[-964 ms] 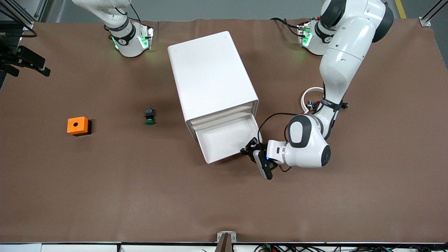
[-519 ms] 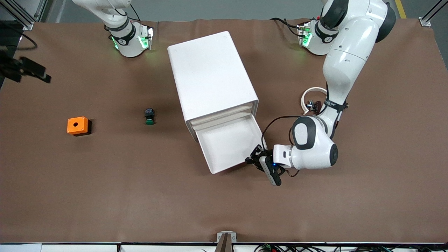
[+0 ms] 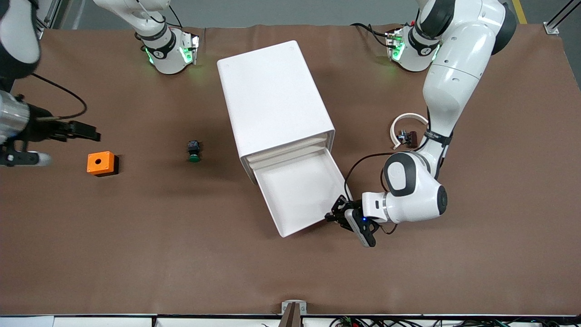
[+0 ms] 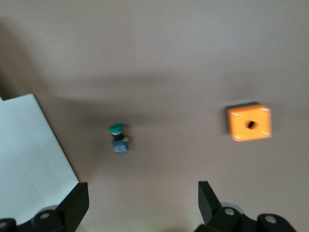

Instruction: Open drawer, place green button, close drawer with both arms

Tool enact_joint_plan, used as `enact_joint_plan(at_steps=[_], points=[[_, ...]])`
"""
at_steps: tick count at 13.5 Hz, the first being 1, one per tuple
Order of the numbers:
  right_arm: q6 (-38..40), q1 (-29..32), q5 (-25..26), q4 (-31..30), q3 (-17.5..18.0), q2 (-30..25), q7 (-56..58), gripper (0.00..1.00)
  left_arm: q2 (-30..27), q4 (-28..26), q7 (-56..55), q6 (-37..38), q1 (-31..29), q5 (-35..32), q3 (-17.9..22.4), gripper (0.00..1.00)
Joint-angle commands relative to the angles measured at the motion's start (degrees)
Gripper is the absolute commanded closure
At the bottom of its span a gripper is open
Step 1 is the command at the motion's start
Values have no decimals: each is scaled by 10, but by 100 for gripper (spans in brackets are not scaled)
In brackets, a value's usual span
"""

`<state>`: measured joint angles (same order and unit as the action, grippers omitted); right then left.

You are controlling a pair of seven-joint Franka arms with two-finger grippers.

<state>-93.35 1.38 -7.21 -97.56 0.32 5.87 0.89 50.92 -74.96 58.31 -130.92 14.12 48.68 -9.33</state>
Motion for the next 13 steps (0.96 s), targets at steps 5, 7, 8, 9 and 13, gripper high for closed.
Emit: enact_joint_plan(at_steps=[5,7,8,9,13], points=[[-315,-155,-11,-311,2,-92,-62,0,-13,11,-11,-21,-14,9,9,0],[-402,-199,-2,-350,1,-70,-77,0,-27,11,-26,-21,-15,9,10,0],[-452,-212,0,-377,1,-61,-90,0,-36,11,-36,-21,-15,6,10,0],[-499,-227,0,-400,1,-49,-97,0,-51,11,-39,-20,-22,4,11,0],[-630,-233,13,-465,1,8,-97,0,-111,-6,-56,-12,-37,-41,19,0]])
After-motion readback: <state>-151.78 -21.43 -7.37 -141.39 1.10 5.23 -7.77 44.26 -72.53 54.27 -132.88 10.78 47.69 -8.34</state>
